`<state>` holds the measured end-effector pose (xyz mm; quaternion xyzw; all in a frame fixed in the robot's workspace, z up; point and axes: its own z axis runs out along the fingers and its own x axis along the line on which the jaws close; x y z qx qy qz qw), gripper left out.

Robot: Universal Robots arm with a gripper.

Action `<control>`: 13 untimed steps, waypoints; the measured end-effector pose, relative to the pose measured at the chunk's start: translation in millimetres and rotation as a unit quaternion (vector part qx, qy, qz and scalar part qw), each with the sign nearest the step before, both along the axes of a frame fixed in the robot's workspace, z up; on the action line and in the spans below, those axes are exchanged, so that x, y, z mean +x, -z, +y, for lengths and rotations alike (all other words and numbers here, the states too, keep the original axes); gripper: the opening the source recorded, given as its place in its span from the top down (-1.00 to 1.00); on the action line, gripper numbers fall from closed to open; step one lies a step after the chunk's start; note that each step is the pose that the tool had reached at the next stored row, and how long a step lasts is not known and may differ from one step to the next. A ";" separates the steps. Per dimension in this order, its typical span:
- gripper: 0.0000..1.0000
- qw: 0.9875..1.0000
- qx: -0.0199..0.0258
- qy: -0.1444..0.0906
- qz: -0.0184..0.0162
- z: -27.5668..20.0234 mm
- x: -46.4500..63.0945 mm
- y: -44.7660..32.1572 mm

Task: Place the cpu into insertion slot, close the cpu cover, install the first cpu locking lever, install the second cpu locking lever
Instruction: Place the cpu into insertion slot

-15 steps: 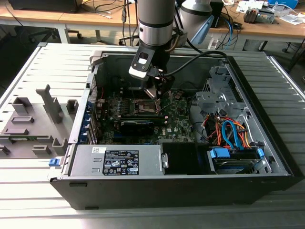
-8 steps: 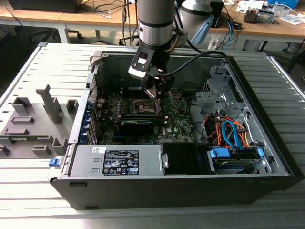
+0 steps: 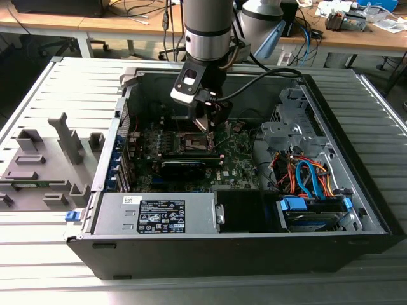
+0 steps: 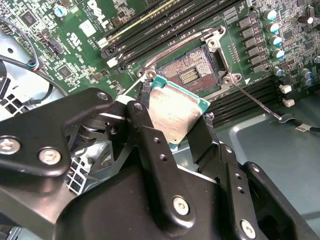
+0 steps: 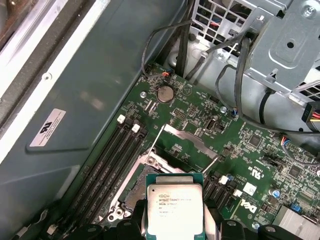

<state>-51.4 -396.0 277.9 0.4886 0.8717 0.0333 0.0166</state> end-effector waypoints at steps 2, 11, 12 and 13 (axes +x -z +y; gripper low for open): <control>-0.08 1.000 0.000 0.002 0.000 0.0 0.0 0.0; -0.08 1.000 -0.001 0.010 0.000 0.0 0.0 0.0; -0.08 1.000 -0.002 0.011 0.000 0.0 0.0 0.0; -0.08 1.000 -0.002 0.012 0.000 0.0 0.0 0.0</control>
